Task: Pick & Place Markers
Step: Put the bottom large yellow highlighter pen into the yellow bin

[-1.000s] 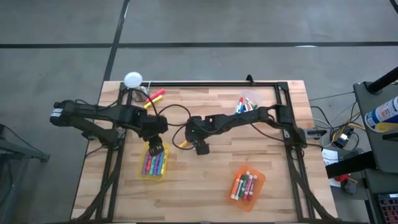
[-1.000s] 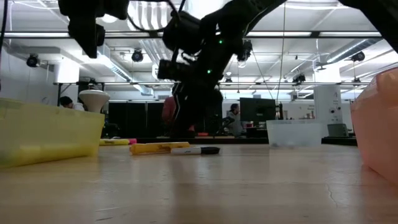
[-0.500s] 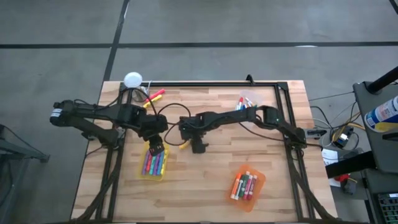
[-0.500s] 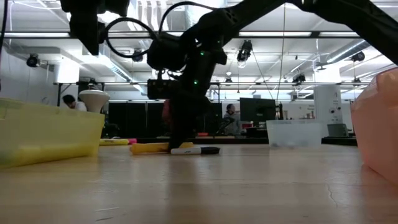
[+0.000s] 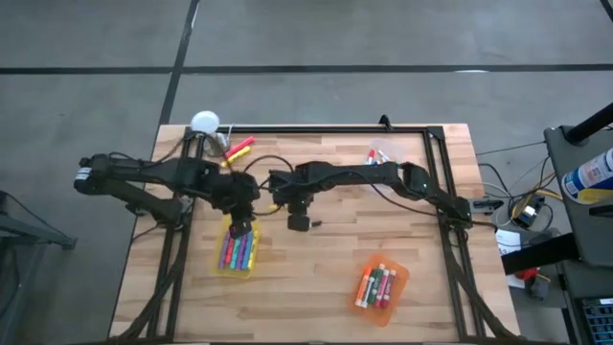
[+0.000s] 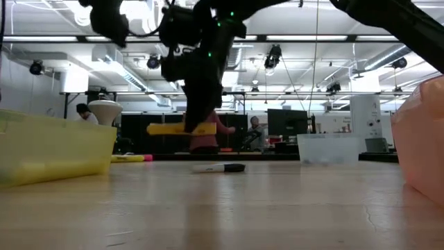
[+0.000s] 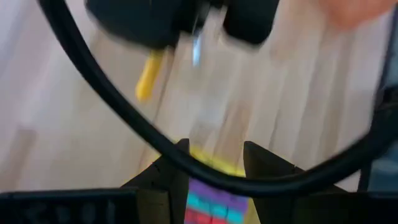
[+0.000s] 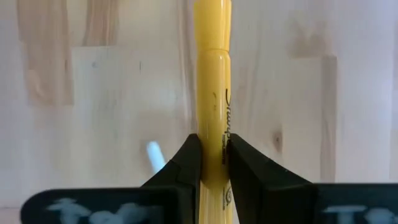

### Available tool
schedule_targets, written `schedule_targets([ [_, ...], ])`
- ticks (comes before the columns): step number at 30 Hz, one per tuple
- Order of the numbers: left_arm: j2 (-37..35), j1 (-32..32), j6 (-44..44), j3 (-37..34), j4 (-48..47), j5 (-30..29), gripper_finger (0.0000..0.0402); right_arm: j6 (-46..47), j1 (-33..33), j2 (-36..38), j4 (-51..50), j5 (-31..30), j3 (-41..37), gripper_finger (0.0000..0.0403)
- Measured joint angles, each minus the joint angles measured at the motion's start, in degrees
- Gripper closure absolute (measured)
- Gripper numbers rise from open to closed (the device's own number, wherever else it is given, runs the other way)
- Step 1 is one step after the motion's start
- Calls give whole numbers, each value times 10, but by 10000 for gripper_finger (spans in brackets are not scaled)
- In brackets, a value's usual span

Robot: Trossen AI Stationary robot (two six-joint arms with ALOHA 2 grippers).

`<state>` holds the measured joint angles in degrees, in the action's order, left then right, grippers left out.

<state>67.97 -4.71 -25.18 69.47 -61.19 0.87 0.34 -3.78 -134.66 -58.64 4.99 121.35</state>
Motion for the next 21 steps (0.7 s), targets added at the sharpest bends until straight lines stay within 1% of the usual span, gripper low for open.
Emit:
schedule_targets([
  [3,-31,0,19,6,45,-26,259,35,11,15,-27,1,21,355],
  [6,-71,0,39,7,111,-48,259,68,27,41,-38,2,40,355],
  [10,-123,0,48,7,201,-58,259,113,50,82,-33,-7,40,355],
  [15,-155,1,42,7,292,-59,259,161,83,133,-21,-55,39,355],
  [21,-157,0,25,7,400,-59,259,194,129,199,16,-136,39,355],
])
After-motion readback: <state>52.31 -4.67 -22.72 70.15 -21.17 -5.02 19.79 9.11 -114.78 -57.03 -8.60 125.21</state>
